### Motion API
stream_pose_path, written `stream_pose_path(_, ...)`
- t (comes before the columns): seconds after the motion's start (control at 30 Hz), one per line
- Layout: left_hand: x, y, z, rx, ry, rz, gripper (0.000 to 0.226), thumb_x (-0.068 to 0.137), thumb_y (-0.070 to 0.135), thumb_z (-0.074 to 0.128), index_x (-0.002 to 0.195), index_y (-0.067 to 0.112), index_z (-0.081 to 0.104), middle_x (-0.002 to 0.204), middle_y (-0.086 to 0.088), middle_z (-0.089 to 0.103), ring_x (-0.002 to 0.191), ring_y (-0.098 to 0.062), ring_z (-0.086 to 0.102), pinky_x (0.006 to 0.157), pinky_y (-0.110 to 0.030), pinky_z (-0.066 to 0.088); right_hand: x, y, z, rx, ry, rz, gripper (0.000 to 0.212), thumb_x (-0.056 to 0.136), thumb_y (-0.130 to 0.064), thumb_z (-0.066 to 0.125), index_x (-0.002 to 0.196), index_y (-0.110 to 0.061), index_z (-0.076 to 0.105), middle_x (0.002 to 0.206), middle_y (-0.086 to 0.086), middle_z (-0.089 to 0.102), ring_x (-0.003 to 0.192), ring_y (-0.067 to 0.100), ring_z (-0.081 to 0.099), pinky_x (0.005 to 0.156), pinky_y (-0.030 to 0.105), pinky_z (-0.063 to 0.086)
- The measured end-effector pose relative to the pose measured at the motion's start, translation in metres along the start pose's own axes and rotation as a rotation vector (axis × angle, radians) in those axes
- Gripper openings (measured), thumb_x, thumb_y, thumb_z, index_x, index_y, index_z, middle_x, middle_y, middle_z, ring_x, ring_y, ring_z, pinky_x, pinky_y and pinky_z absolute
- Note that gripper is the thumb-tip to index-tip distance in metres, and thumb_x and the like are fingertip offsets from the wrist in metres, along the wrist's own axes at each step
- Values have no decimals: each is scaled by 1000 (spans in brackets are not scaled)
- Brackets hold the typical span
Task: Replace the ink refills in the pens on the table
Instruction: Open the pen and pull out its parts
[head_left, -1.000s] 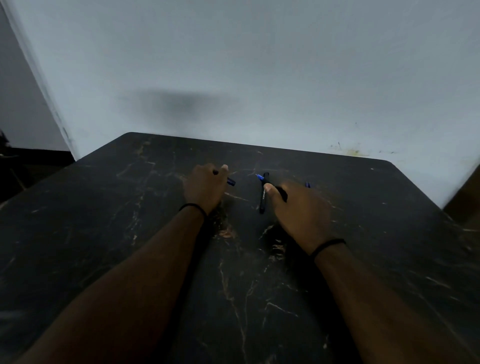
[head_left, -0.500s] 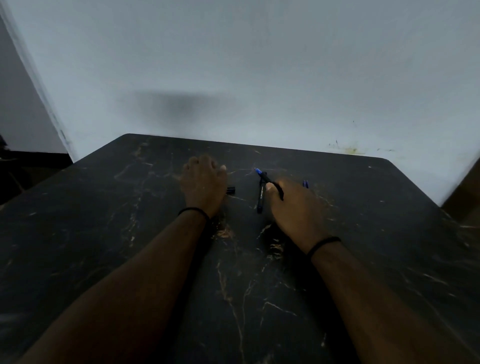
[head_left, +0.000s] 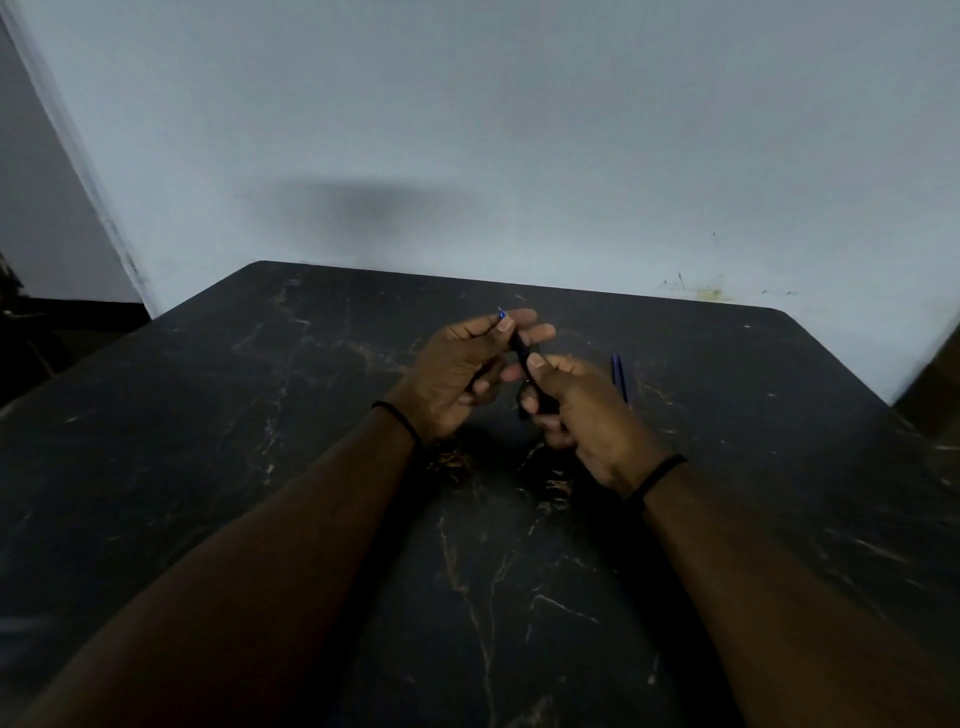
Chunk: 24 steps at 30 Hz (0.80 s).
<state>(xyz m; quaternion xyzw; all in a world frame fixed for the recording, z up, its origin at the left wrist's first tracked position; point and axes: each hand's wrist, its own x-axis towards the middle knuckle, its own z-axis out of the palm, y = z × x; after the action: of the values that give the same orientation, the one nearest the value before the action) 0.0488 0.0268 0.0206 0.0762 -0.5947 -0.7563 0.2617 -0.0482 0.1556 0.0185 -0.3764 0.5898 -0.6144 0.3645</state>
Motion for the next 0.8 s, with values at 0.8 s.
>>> stream_pose_path(0.8,1,-4,11,4,197,96,19,98,17,55,86,12,69,89,-7,75,32,-5,27,34,-13,23,-3,-1,2,-167,123,-143,22,101,-20,54,89,-8,68,52,-7,53,39,-2,41,42,9,33)
